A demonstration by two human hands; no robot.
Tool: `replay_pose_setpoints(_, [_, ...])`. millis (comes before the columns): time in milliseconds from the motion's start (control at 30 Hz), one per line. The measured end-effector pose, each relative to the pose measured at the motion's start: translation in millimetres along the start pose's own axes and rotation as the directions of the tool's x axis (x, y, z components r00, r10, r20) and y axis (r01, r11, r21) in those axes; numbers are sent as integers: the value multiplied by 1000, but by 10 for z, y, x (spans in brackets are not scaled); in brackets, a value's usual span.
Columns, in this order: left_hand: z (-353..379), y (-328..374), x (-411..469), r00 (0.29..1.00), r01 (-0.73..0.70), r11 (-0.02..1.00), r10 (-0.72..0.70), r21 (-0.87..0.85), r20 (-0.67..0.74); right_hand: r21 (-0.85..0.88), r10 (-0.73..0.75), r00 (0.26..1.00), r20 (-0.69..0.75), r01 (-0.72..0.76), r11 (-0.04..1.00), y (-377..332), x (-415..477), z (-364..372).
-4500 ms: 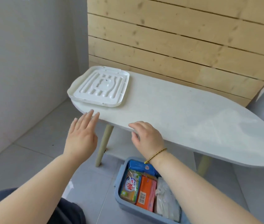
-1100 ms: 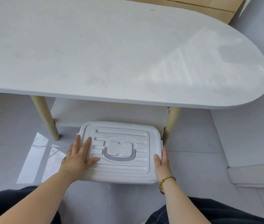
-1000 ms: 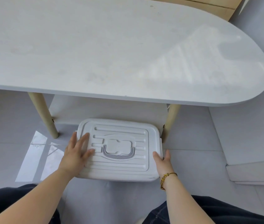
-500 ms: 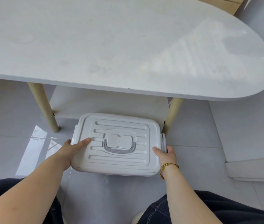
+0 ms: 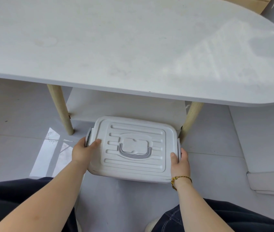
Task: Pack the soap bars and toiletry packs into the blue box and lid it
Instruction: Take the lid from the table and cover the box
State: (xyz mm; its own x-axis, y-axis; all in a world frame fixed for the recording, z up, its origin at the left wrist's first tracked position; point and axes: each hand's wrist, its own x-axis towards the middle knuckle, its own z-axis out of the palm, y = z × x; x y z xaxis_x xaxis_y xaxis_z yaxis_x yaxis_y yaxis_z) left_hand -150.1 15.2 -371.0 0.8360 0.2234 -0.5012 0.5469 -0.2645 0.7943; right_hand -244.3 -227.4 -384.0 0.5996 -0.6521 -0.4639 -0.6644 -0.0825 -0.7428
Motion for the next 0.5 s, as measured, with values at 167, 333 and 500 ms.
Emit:
replay_pose_setpoints(167, [12,-57,53,998,-44,996,48,82,-48,-29,-10,1000,22,11,1000,8,12,-1])
replay_pose_setpoints(333, [38,-66,54,991,-104,972,119,210,-63,-46,-4,999,41,6,999,6,29,-2])
replay_pose_setpoints(500, [15,-21,60,992,-116,909,127,400,-2,-94,-14,999,49,19,995,-11,42,0])
